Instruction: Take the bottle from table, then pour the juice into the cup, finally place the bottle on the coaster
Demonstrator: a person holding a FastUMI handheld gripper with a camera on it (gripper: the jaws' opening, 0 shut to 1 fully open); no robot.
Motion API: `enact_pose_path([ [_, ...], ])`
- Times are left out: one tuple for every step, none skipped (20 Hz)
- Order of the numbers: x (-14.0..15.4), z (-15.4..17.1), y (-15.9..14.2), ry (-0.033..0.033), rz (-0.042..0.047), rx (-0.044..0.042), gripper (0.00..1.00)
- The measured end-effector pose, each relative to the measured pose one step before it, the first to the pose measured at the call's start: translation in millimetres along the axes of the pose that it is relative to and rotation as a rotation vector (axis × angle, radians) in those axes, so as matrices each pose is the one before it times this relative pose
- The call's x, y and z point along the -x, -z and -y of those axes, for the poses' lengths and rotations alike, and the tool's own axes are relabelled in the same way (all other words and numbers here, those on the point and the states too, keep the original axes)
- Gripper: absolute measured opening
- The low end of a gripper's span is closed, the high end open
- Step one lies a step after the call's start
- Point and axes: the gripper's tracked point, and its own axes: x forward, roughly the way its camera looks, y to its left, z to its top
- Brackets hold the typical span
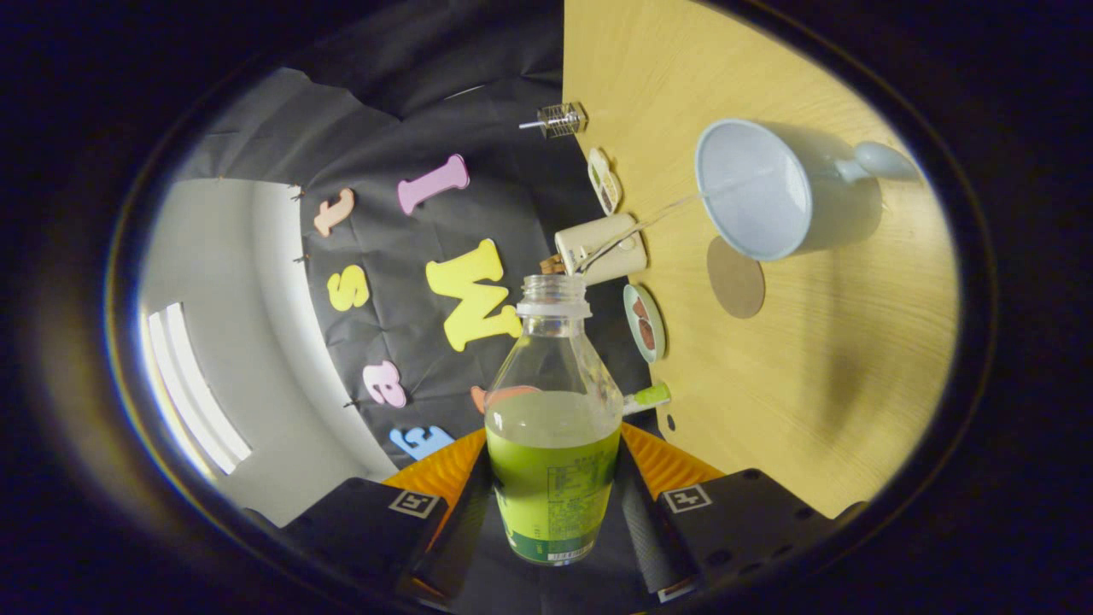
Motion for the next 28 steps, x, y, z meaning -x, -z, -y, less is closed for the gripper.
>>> enact_pose_path([
  [-0.20, -1.58, 0.73, 0.00081, -0.00104, -0.00424, 0.80],
  [1.00, -1.91, -0.82, 0.00031, -0.00187, -0.00484, 0.80],
  [-2.00, -1.79, 0.99, -0.00253, -0.00124, -0.00680, 0.80],
  [-2.09, -2.74, -0.26, -0.00647, -0.00012, -0.00607, 0.80],
  [-1.27, -1.15, -0.09, -0.00345, -0.00013, -0.00583, 0.80],
  [0.54, -0.97, -0.78, -0.00195, 0.00187, -0.00331, 0.80],
  [-0.99, 1.21, -1.34, 0.00141, 0.00319, -0.00558, 0.80],
  [-0.31, -0.62, -0.24, -0.00020, 0.00062, -0.00578, 0.80],
  [-0.18, -0.33, -0.41, -0.00325, 0.00167, -0.00762, 0.80],
  [0.12, -0.97, -1.21, -0.00459, -0.00016, -0.01135, 0.79],
  [0.23, -0.37, -0.91, -0.00377, 0.00126, -0.00782, 0.79],
  [0.60, -1.50, -0.27, -0.00337, 0.00080, -0.00588, 0.79],
  [0.40, 0.43, -1.10, -0.00065, 0.00169, -0.00611, 0.79],
  [0.37, -0.69, -1.39, -0.00644, 0.00384, -0.00574, 0.80],
  [0.52, -0.07, -1.17, -0.00208, 0.00373, -0.00940, 0.80],
  [-0.66, 0.16, -0.53, -0.00137, 0.00088, -0.01112, 0.80],
  [0.57, 0.35, -0.48, -0.00305, 0.00286, -0.00951, 0.80],
  [-1.28, -0.20, -0.96, -0.00036, 0.00027, -0.00790, 0.80],
  [-1.11, 0.66, -0.55, -0.00094, 0.00141, -0.00579, 0.80],
  [0.97, -1.32, -0.21, -0.00252, -0.00057, -0.00438, 0.80],
  [0.58, 0.30, -0.55, -0.00055, 0.00441, -0.00848, 0.80],
  [0.65, -0.55, -0.40, -0.00375, 0.00320, -0.01221, 0.80],
  [-0.39, 0.51, -0.73, -0.00179, 0.00015, -0.01313, 0.80],
  [-1.02, -1.74, 0.30, -0.00255, 0.00054, -0.01121, 0.80],
  [0.20, -0.50, -0.07, -0.00248, 0.00150, -0.00733, 0.80],
  [-2.49, -0.97, -0.84, -0.00140, -0.00010, -0.00445, 0.80],
  [0.56, -1.91, -0.94, -0.00767, 0.00503, -0.00593, 0.80],
  [0.27, -1.77, -0.36, -0.00115, 0.00023, -0.00540, 0.80],
])
